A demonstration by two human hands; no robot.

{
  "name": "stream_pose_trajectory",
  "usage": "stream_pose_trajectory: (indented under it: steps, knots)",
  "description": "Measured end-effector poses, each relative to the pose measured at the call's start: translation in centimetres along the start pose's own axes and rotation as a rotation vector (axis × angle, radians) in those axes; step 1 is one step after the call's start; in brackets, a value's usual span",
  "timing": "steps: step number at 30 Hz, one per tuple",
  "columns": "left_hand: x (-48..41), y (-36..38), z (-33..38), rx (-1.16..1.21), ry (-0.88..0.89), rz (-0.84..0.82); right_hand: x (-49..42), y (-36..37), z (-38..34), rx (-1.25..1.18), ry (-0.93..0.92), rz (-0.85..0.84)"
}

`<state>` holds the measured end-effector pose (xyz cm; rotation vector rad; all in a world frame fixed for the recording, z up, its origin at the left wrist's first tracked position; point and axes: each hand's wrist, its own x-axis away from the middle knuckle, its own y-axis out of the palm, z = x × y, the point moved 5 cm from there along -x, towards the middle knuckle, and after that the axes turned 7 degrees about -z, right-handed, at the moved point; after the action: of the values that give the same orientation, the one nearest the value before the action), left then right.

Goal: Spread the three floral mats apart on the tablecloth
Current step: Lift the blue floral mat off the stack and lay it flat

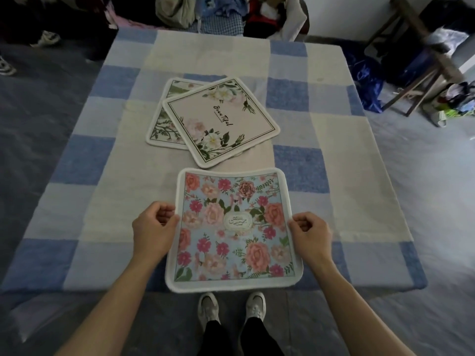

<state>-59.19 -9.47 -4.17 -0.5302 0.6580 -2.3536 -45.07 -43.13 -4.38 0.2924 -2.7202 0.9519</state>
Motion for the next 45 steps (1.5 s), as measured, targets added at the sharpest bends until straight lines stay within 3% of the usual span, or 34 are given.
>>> stream_pose_trajectory:
  steps: [16, 26, 34, 40, 45]
  knots:
    - [-0.8, 1.2, -1.0, -0.007, 0.002, 0.059, -1.5, 1.4, 0.3, 0.105, 0.067, -0.023]
    - [-1.1, 1.3, -2.3, -0.153, -0.040, -0.035, -1.9, 1.2, 0.7, 0.171, 0.024, -0.025]
    - [-0.3, 1.9, -2.5, -0.249, -0.068, -0.133, -3.5, 2.9, -0.7, 0.317, -0.040, -0.175]
    - [0.2, 1.9, -1.6, -0.316, -0.039, -0.086, -4.0, 2.3, -0.4, 0.232, 0.039, -0.077]
    - [0.8, 1.4, -1.4, -0.237, -0.008, -0.047, -4.3, 1.9, -0.2, 0.165, 0.078, -0.067]
